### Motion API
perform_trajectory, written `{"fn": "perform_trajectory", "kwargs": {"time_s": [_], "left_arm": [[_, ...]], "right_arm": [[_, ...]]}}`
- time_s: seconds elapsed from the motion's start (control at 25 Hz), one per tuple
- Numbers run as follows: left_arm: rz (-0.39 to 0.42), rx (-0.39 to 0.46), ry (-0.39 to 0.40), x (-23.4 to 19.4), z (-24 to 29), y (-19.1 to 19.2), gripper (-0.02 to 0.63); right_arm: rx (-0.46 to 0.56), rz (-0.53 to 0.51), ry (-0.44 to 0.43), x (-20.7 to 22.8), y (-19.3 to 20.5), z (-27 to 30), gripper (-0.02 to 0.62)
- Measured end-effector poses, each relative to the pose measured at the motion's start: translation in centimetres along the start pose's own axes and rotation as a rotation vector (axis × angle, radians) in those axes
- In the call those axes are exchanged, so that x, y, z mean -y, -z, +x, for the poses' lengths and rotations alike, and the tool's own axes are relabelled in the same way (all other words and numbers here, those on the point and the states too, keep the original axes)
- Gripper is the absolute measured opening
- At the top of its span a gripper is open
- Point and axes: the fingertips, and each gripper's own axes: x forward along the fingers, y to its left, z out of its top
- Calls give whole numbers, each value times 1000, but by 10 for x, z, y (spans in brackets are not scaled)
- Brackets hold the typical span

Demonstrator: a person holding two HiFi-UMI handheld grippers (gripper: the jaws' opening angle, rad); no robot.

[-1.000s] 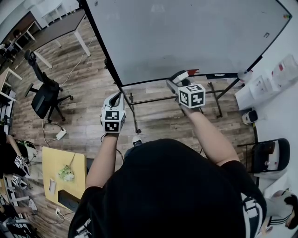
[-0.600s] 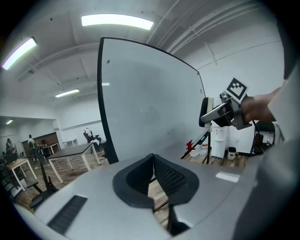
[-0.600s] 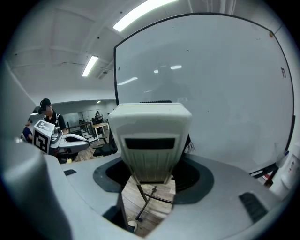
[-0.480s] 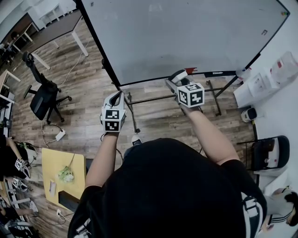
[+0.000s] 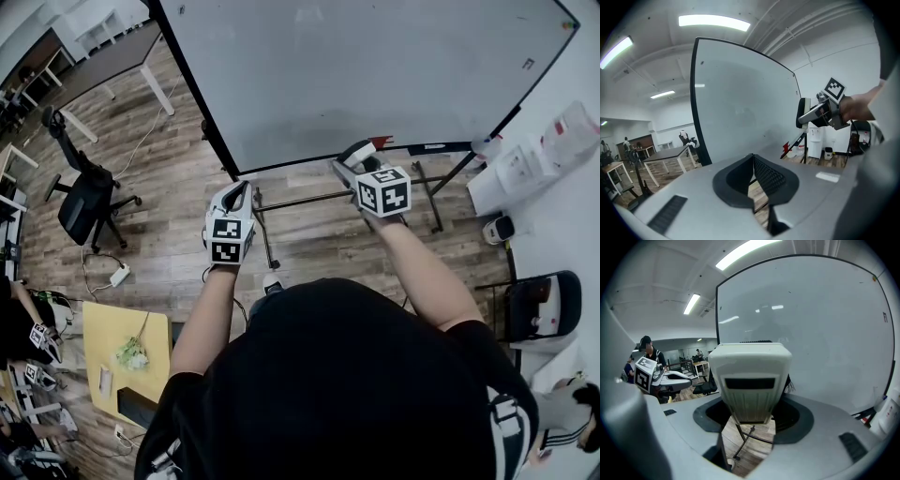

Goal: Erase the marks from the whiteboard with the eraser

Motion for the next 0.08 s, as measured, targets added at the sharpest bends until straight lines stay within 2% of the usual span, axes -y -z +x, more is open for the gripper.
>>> {"fn": "perform_trajectory", "kwargs": {"time_s": [0.08], "left_arm": [[3, 3, 6, 2, -1, -2, 14]], "right_arm": [[1, -2, -3, -2, -1, -2, 250]]}}
